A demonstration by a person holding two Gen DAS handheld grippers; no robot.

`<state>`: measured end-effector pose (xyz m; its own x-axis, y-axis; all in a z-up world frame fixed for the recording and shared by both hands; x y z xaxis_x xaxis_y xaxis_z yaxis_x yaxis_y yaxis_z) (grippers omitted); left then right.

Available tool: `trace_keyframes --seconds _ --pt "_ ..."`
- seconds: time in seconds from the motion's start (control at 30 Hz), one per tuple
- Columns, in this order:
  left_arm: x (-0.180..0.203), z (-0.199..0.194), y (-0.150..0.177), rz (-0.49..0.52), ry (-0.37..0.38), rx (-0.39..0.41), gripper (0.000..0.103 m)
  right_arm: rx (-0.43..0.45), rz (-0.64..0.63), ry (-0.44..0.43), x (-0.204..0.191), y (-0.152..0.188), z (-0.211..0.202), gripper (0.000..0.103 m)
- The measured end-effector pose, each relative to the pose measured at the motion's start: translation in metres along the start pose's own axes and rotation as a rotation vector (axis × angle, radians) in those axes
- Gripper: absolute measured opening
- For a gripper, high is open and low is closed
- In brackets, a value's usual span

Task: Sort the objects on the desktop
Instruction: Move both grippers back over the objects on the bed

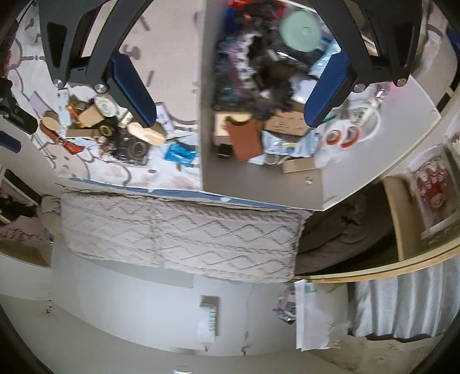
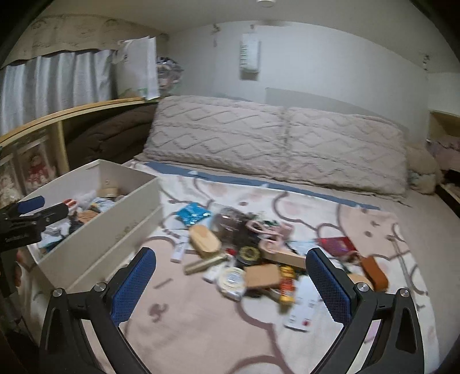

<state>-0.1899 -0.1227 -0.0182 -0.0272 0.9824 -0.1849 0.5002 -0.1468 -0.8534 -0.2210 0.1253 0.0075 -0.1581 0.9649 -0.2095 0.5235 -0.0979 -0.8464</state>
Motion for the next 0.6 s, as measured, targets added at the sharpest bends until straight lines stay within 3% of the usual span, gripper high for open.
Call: trace_keyframes --seconds 0.33,0.6 --pt "0.059 0.004 -0.001 0.088 0.064 0.032 0.103 0.055 0.096 0.049 0.056 0.007 -0.023 0.103" --pt "0.084 0.01 0.005 0.124 0.102 0.023 0.103 0.08 0.122 0.087 0.078 0.016 -0.019 0.103"
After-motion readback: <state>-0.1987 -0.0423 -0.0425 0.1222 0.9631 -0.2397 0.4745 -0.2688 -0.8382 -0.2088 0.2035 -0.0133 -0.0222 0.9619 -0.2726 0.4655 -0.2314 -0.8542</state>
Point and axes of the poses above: each gripper's, at about its wrist camera, not at the fingertips, and z roughly the way its jaws point, x to its right, y to its underside, the point moved 8 cm from there along z, roughly the way its jaws point, and after that the axes turned 15 degrees about z, right-handed, at the moved point
